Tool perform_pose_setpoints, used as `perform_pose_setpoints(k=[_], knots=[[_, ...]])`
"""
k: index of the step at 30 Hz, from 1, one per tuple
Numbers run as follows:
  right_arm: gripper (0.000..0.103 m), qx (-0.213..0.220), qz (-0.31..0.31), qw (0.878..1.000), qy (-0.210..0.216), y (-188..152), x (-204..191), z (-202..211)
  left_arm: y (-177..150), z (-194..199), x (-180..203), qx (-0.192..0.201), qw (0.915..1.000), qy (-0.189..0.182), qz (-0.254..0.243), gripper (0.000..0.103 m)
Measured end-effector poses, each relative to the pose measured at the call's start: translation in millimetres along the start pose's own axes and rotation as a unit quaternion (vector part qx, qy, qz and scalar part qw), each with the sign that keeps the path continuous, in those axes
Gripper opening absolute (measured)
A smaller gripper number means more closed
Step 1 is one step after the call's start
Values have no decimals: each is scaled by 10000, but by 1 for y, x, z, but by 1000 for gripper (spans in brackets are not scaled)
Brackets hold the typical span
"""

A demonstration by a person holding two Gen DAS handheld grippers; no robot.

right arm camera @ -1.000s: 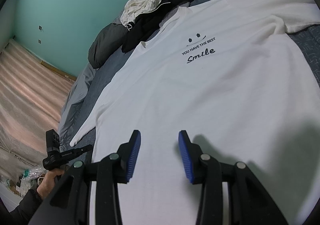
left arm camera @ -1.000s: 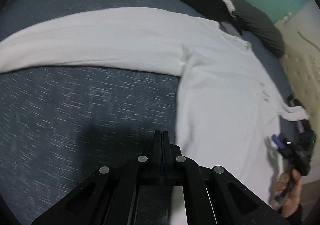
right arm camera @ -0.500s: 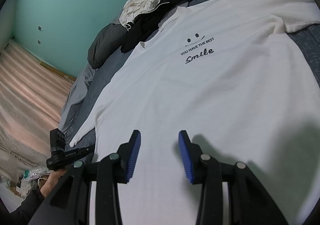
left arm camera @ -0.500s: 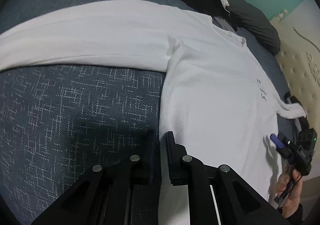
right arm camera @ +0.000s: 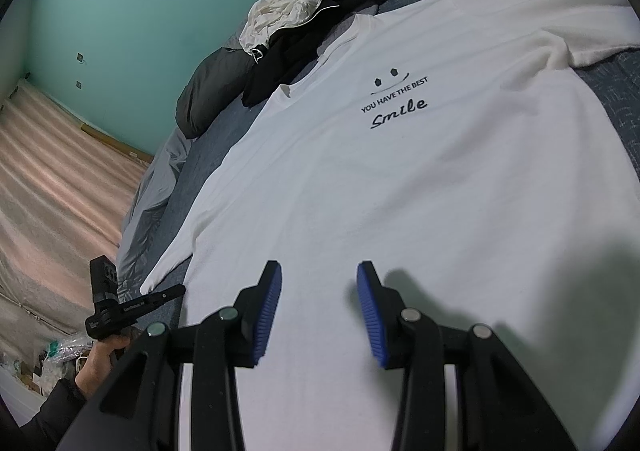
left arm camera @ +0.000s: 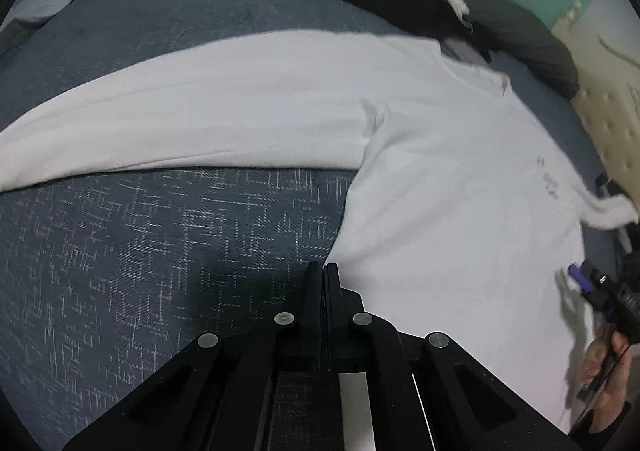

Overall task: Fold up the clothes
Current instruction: 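Hold the shirt body near the hem with the left gripper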

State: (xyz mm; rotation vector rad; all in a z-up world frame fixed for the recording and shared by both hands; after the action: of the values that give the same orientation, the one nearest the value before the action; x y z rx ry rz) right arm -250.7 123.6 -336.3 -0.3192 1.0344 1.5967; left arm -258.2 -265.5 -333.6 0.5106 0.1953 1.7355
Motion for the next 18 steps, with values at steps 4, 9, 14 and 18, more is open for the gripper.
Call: perform_pose_setpoints(k=[4, 9, 14, 18], knots=[[39, 1, -2, 10000, 0, 0, 0, 0, 0, -12, 0, -141, 9999, 64, -18, 1], [39, 19, -43, 10000, 6, 2, 2, 1, 0, -4, -5, -137, 9998, 0, 119, 3], [39, 32, -142, 9999, 25, 3, 4, 2, -11, 13, -16, -165, 9994, -96, 302, 3], [39, 66, -194, 9998, 27, 4, 6, 7, -29, 30, -12, -231, 9994, -144, 222, 3]])
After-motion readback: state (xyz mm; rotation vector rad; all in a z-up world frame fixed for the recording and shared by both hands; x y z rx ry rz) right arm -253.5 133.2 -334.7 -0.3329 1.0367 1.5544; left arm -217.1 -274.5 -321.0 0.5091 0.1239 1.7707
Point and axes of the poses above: each gripper's, at about its wrist camera, not at the fingertips, and z roughly against the way its jaws point, x to its right, y to its top, the point moved 3 cm from there along -z, roughly the way its jaws point, and after that the axes turned 1 degree about z, right-handed, at the moved point
